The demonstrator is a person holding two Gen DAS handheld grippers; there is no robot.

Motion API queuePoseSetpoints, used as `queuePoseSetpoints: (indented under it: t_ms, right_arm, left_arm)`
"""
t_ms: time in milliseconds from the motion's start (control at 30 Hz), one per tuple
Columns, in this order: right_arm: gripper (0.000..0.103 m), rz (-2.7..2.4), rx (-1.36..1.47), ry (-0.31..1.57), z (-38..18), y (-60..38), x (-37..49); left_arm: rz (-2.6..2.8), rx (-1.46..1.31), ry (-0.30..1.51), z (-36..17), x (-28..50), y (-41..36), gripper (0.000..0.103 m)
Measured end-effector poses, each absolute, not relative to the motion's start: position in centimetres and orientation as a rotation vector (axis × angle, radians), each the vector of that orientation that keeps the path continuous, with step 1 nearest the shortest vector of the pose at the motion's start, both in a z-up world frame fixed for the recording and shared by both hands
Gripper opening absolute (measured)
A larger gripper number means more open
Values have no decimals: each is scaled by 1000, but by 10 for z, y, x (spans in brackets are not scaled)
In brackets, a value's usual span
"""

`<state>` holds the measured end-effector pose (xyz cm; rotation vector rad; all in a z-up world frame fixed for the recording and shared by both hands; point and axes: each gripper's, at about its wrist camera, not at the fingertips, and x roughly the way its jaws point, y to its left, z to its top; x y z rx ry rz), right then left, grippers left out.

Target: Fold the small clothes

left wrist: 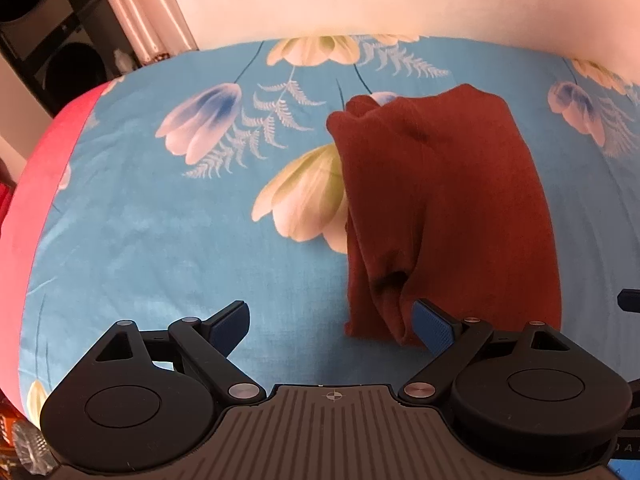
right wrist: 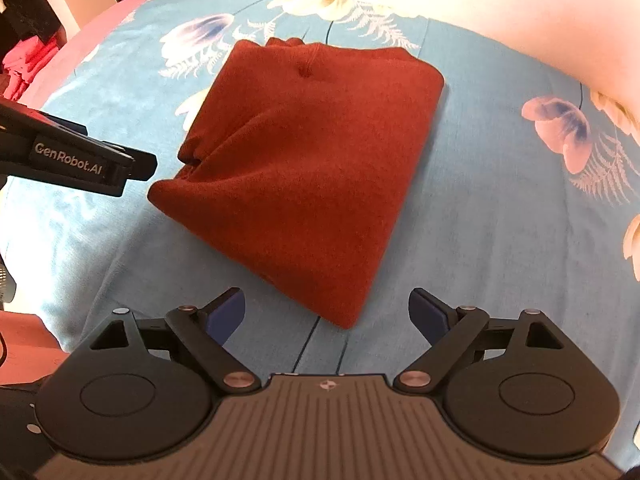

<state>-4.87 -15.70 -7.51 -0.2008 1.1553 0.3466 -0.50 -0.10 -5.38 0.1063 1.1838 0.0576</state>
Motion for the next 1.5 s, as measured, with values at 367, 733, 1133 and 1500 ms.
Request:
queuePoseSetpoints:
  t_ms: [367, 733, 1133, 1500]
  right_arm:
    - [91, 331, -195, 1176, -79, -144, -44]
    - [91, 322, -202, 1199, -82, -135, -38]
    - [92, 324, -214, 1215, -84, -129, -29]
    - [92, 332, -220, 1229, -86, -127, -23]
  left_arm:
    - [49, 118, 1202, -58, 1, 8, 103]
    - [25, 135, 1215, -63, 9, 11, 103]
    - [22, 151, 1229, -68, 20, 13, 103]
    - [25, 159, 1246, -74, 28, 14, 103]
